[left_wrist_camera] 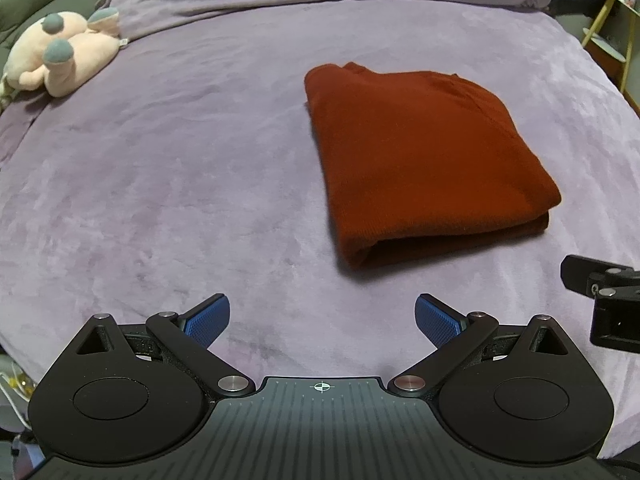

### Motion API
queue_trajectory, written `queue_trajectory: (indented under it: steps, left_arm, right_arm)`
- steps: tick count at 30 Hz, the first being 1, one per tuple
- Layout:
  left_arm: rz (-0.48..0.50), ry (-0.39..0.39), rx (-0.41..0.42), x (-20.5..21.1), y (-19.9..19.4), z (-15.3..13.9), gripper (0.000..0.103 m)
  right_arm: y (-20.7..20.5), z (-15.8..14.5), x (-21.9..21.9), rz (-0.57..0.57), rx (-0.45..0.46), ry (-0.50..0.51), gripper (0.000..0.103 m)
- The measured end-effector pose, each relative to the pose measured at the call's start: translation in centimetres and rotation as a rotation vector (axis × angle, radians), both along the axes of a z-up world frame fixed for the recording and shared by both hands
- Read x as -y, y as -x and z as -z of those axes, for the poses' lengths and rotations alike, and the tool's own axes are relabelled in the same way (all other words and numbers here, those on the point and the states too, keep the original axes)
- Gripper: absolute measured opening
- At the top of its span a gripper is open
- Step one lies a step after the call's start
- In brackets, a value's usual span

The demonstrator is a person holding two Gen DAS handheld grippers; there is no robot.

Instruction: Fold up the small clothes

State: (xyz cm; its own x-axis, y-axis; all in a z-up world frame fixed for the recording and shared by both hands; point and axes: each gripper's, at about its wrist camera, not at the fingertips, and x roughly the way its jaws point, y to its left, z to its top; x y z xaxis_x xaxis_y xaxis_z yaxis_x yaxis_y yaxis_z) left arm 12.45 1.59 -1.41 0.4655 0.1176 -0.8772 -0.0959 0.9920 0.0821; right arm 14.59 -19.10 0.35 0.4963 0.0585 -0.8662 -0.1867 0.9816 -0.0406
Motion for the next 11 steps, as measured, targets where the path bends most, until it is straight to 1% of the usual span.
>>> queue_trajectory:
  steps: [5,11]
  left_arm:
    - [0.014,-0.013,-0.007,0.28,0.21,0.08,0.102]
    - [0.023,-0.009,-0.008,0.38,0.34,-0.1,0.102]
  right_arm:
    - [0.03,-0.18,-0.04,0.004,0.001,-0.002,0.099]
    - [0.14,-0.3,-0.07,0.0,0.006,0.002,0.099]
